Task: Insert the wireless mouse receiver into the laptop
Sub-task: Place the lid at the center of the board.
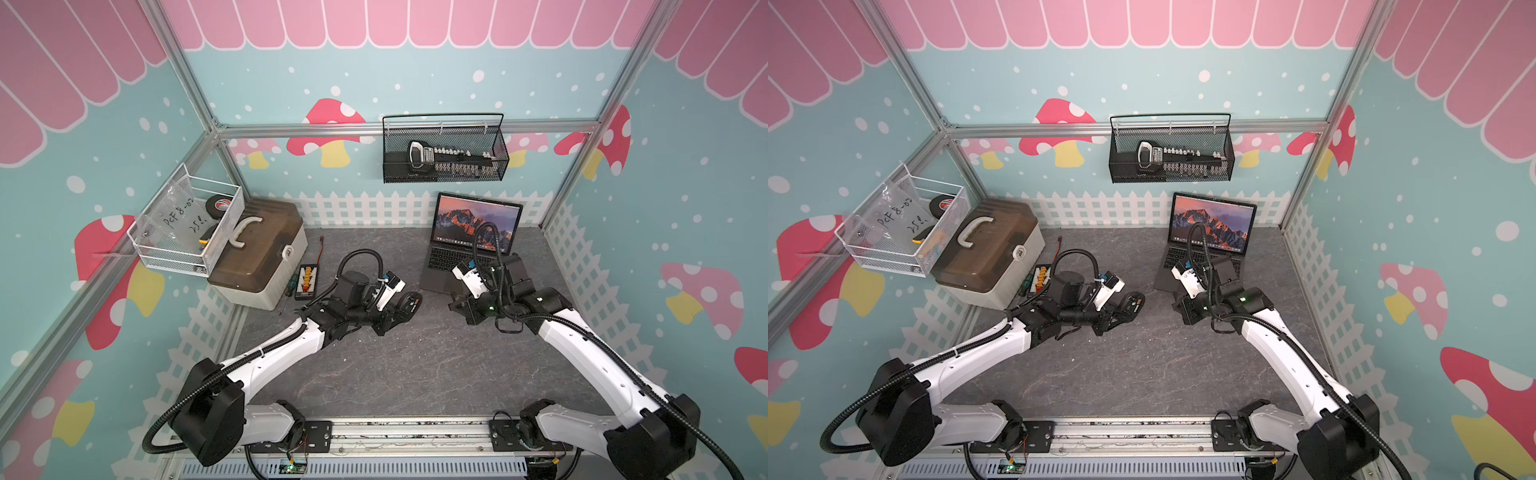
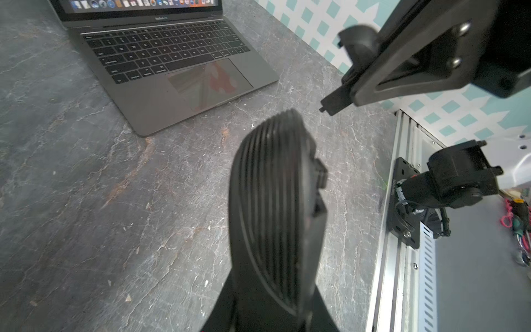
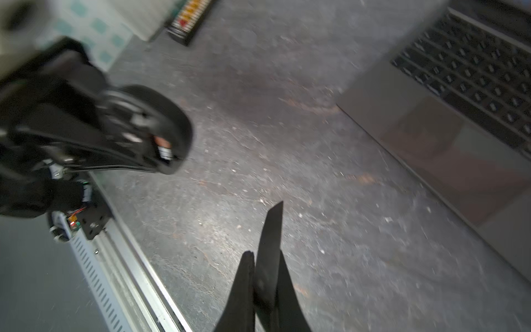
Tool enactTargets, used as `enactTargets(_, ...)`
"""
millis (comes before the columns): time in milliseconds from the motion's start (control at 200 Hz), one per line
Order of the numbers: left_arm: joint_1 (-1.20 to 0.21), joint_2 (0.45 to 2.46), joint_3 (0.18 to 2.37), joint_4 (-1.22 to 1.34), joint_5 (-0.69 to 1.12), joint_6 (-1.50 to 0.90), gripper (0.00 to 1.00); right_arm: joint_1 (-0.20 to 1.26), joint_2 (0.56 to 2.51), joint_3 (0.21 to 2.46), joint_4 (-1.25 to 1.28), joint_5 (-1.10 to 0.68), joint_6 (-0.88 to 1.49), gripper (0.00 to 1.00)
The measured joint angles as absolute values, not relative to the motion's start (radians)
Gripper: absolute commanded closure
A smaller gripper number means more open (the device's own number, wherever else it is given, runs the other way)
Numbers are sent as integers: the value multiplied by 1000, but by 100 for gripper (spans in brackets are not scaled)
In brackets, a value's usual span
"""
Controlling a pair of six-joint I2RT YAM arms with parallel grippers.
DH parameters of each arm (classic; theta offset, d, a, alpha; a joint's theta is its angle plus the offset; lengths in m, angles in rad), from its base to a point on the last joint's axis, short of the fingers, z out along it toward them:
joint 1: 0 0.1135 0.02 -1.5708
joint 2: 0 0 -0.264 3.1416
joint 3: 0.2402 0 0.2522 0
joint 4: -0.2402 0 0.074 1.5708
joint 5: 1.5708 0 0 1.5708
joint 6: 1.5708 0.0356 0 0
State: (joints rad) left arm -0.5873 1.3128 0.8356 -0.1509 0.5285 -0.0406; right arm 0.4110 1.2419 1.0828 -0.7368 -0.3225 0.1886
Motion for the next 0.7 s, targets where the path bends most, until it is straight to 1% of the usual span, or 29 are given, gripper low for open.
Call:
enactTargets(180, -583, 1268, 730, -14, 403, -120, 100, 420, 1461, 1115, -914, -88, 292, 100)
enactTargets(240, -583, 1255, 699, 30, 384, -140, 100, 435, 1515, 1114, -964, -1, 320, 96)
enactTargets(360, -583, 1242, 659, 110, 355, -172, 100, 483, 1596, 1114, -1024, 147, 360, 93)
enactTargets(445, -583, 1232, 639, 150, 341, -184, 100, 523, 1662, 1114, -1049, 233, 389, 89)
enactTargets(515, -583, 1224, 628, 172, 328, -194, 100, 546, 1718, 1115, -1060, 286, 409, 81)
enactTargets(580, -583, 1215, 622, 186, 309, -202, 100, 559, 1760, 1115, -1064, 321, 430, 69)
enactTargets(701, -583, 1202, 621, 189, 268, -209, 100, 566, 1771, 1115, -1050, 334, 456, 54)
